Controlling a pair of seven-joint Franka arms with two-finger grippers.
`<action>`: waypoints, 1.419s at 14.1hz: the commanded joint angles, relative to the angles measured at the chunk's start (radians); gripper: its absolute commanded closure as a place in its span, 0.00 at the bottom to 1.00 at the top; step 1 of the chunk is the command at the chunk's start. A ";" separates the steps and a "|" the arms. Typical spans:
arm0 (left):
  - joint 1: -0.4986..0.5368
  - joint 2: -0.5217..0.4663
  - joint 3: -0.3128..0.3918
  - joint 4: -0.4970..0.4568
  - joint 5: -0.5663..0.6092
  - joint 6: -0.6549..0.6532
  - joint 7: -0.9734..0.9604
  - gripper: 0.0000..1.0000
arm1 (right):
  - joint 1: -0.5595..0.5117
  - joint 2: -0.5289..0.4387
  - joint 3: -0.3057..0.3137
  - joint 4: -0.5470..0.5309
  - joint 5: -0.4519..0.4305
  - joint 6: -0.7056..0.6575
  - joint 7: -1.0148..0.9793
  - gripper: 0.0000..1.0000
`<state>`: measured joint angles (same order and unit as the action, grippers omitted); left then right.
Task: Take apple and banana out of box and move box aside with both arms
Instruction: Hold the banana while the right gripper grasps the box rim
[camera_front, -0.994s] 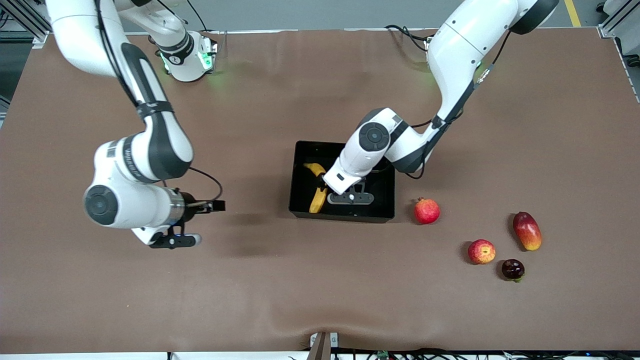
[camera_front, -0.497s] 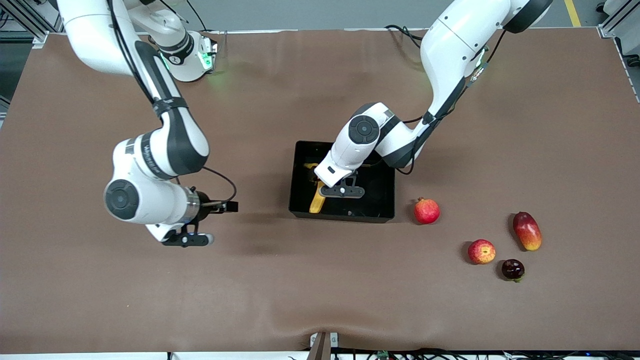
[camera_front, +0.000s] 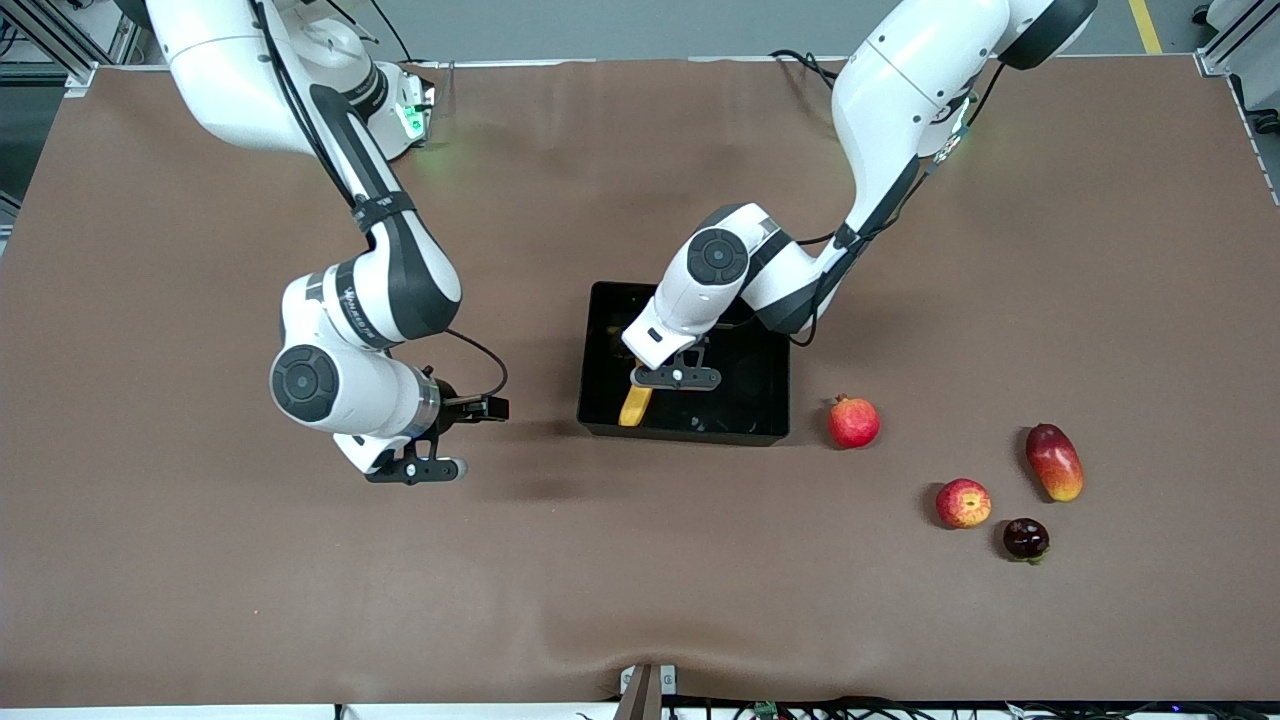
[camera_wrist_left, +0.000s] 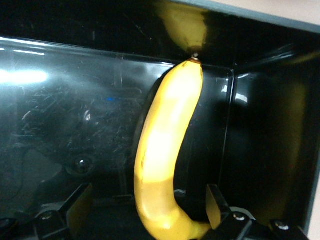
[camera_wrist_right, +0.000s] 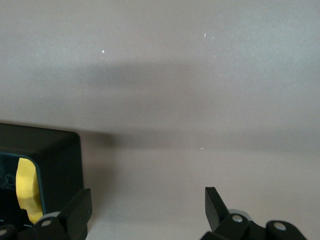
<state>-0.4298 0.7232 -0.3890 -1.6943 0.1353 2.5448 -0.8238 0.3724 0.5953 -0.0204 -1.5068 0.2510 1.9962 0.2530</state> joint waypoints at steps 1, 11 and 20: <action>-0.010 0.018 0.007 0.002 0.017 0.032 -0.025 0.00 | 0.051 -0.032 -0.010 -0.036 -0.001 0.026 0.098 0.00; -0.063 0.070 0.015 0.012 0.015 0.032 -0.041 0.46 | 0.111 -0.069 -0.009 -0.191 -0.001 0.250 0.120 0.00; -0.054 0.021 0.032 0.024 0.053 -0.012 -0.037 1.00 | 0.132 -0.063 -0.007 -0.190 -0.001 0.254 0.138 0.00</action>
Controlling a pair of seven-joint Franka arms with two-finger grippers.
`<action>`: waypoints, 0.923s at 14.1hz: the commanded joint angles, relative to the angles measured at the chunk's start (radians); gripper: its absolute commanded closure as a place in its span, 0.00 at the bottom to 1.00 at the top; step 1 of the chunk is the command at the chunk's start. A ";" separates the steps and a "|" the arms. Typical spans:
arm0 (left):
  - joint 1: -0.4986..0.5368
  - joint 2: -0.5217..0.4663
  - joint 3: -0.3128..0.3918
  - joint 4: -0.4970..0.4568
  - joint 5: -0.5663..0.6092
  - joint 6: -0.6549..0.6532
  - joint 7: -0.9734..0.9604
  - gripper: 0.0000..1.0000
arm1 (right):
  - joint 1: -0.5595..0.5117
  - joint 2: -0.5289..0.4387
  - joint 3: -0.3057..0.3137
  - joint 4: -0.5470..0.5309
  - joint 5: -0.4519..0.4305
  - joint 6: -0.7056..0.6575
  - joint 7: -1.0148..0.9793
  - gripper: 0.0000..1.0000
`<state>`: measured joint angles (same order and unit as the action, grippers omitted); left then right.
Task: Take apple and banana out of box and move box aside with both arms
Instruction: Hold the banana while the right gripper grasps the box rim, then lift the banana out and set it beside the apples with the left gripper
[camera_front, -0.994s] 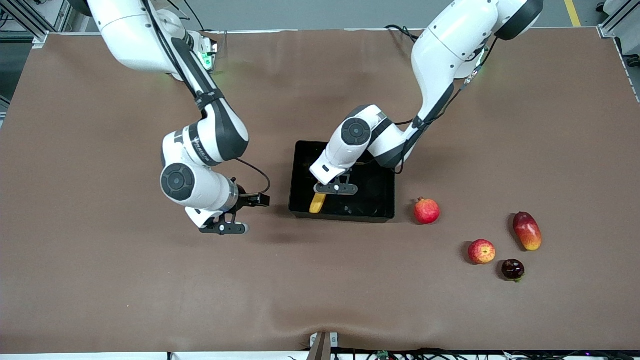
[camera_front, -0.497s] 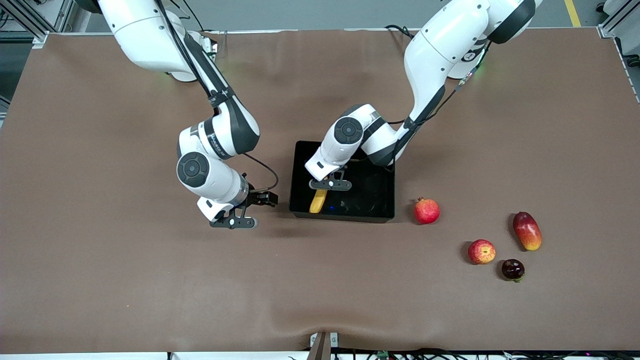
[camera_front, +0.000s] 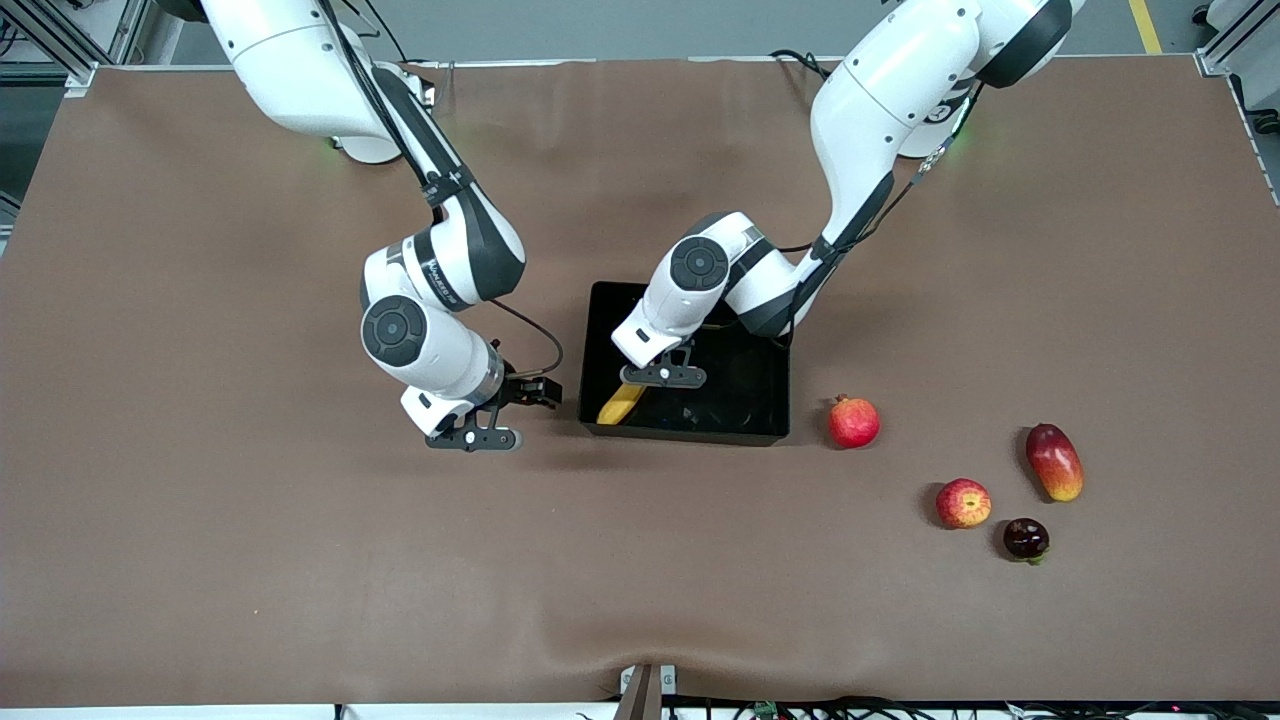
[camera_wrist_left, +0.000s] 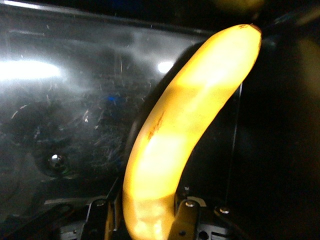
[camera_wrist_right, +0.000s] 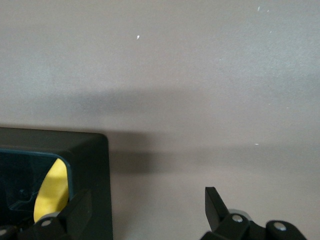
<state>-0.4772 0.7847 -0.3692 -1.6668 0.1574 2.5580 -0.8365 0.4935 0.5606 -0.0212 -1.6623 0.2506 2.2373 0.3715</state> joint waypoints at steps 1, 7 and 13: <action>-0.004 -0.067 0.012 -0.002 0.036 -0.056 -0.024 1.00 | 0.013 -0.027 -0.006 -0.034 0.001 0.013 0.020 0.00; 0.034 -0.174 0.022 0.194 0.034 -0.372 -0.023 1.00 | 0.042 -0.021 -0.006 -0.034 0.001 0.015 0.052 0.00; 0.314 -0.294 0.013 0.219 0.025 -0.587 0.156 1.00 | 0.082 -0.016 -0.008 -0.034 0.001 0.056 0.078 0.00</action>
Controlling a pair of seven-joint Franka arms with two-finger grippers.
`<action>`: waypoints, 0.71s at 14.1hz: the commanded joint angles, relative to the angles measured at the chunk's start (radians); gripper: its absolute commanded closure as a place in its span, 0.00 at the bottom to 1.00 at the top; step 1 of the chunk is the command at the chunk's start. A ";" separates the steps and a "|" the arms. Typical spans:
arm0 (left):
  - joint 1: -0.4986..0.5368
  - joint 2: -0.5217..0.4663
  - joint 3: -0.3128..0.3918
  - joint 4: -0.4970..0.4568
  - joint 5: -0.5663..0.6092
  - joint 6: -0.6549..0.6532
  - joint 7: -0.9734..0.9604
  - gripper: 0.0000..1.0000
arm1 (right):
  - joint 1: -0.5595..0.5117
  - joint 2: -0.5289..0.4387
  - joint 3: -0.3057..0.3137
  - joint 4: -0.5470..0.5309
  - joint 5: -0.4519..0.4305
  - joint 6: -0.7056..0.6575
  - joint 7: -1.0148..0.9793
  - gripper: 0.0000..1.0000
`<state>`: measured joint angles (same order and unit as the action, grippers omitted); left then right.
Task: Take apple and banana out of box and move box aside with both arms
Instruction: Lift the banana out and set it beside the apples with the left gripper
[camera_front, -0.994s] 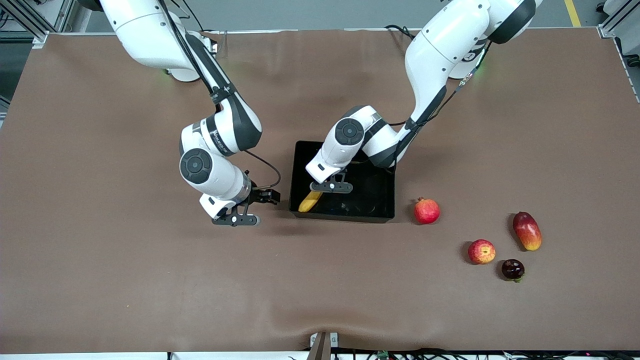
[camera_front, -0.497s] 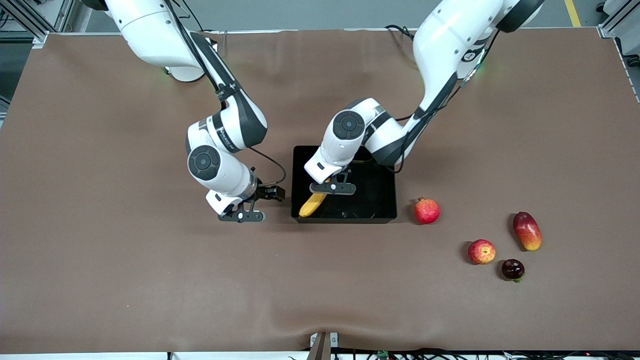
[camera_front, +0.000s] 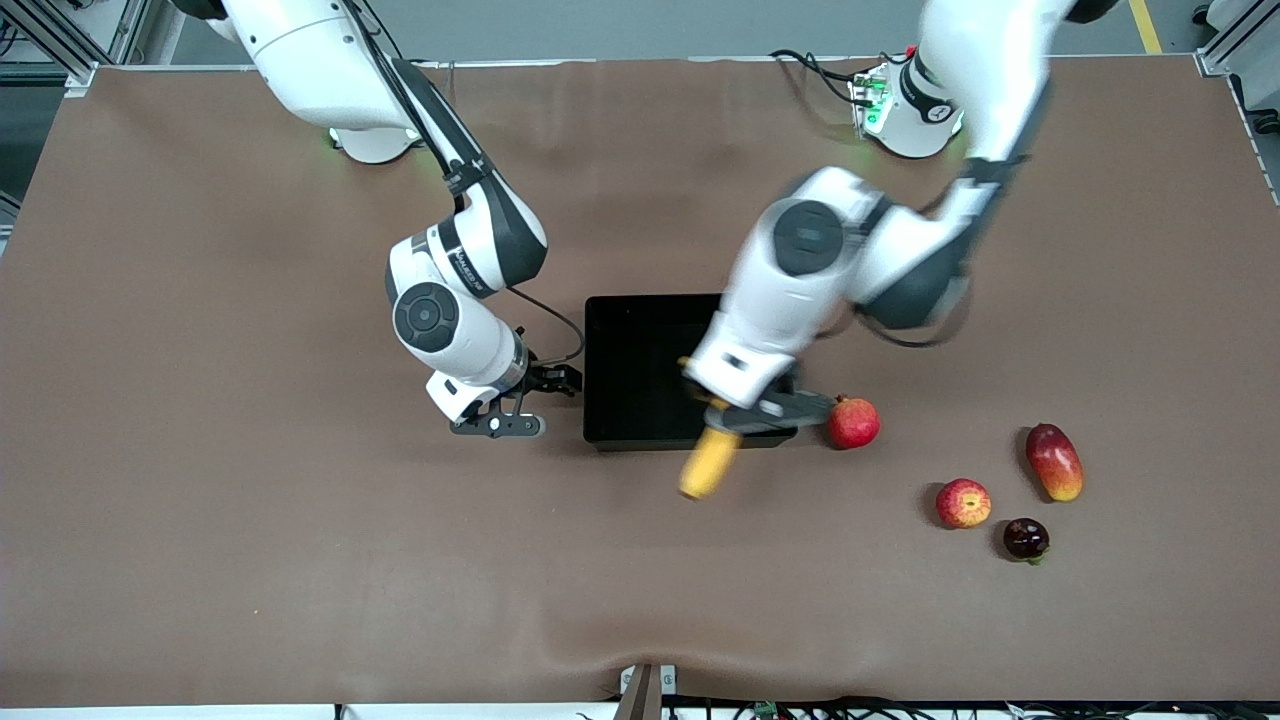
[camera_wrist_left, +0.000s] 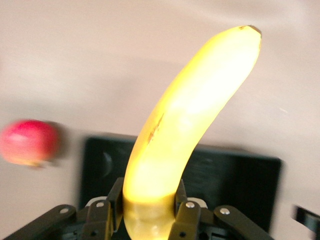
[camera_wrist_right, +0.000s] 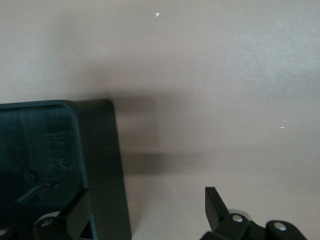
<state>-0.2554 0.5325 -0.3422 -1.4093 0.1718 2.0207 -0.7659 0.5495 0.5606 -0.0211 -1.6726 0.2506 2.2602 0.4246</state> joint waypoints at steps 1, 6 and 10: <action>0.154 -0.046 -0.017 -0.062 0.009 -0.056 0.153 1.00 | 0.038 -0.007 -0.008 -0.022 0.001 0.038 0.025 0.00; 0.413 -0.066 -0.015 -0.233 0.017 -0.042 0.500 1.00 | 0.089 0.042 -0.008 -0.018 -0.001 0.104 0.023 0.00; 0.534 -0.071 -0.015 -0.422 0.024 0.131 0.556 1.00 | 0.122 0.088 -0.008 -0.019 -0.001 0.168 0.026 0.00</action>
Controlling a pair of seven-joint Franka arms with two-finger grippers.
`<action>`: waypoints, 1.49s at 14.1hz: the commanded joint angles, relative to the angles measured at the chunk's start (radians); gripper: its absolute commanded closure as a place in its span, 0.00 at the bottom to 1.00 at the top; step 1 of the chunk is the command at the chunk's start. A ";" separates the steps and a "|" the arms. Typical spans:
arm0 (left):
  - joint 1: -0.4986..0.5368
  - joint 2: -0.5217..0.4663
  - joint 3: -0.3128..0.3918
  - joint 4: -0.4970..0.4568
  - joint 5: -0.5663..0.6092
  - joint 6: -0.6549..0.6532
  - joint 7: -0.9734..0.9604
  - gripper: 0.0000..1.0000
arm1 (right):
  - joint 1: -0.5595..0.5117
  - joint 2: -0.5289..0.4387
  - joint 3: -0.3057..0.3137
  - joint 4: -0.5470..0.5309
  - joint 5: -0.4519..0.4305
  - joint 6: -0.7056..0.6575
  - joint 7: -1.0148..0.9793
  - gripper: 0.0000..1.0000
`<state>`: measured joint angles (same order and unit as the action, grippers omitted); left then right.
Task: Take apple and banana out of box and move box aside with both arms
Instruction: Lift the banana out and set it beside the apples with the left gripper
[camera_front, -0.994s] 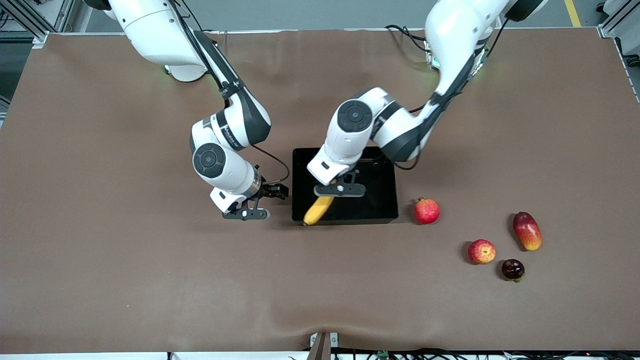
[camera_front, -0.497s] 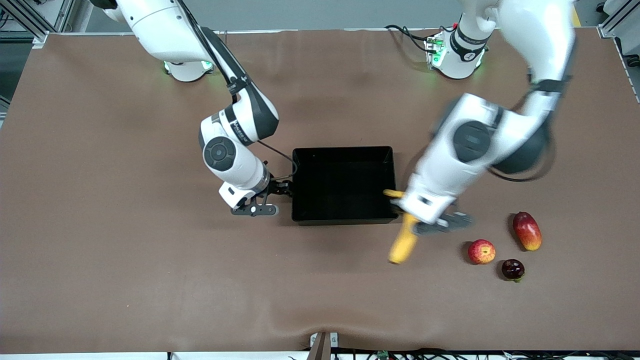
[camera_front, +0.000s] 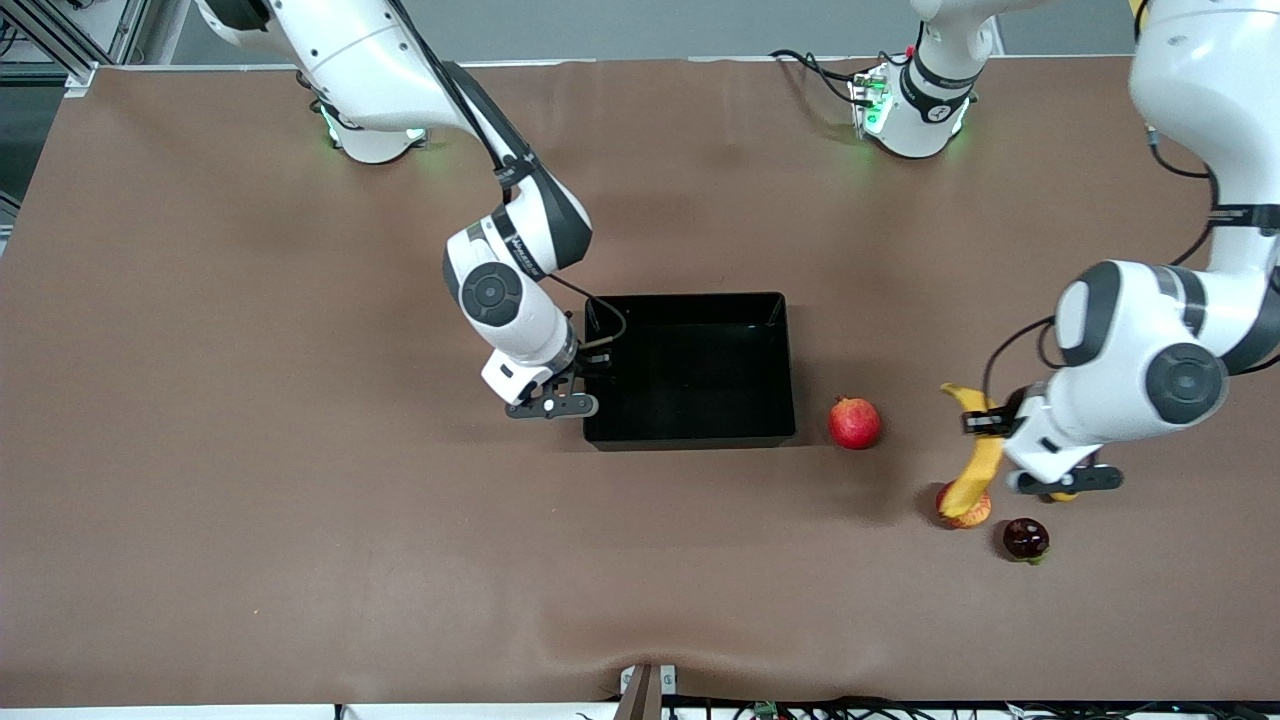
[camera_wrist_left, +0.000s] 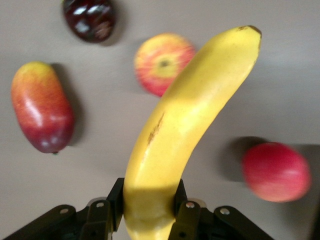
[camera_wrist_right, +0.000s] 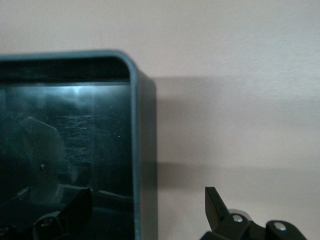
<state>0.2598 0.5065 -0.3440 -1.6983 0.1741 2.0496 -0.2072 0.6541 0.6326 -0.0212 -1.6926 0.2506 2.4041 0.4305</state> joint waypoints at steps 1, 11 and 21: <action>0.028 -0.043 -0.013 -0.173 0.022 0.154 0.005 1.00 | 0.019 0.021 -0.008 -0.001 -0.001 0.027 0.030 0.00; 0.016 -0.005 -0.013 -0.307 0.060 0.305 0.022 1.00 | 0.022 0.027 -0.009 -0.004 0.001 0.055 0.060 1.00; 0.022 -0.012 -0.015 -0.261 0.116 0.359 0.003 0.00 | -0.014 -0.022 -0.013 -0.002 0.001 0.035 0.060 1.00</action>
<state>0.2768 0.5552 -0.3519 -1.9804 0.2678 2.4211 -0.1888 0.6666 0.6596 -0.0404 -1.6897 0.2494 2.4554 0.4779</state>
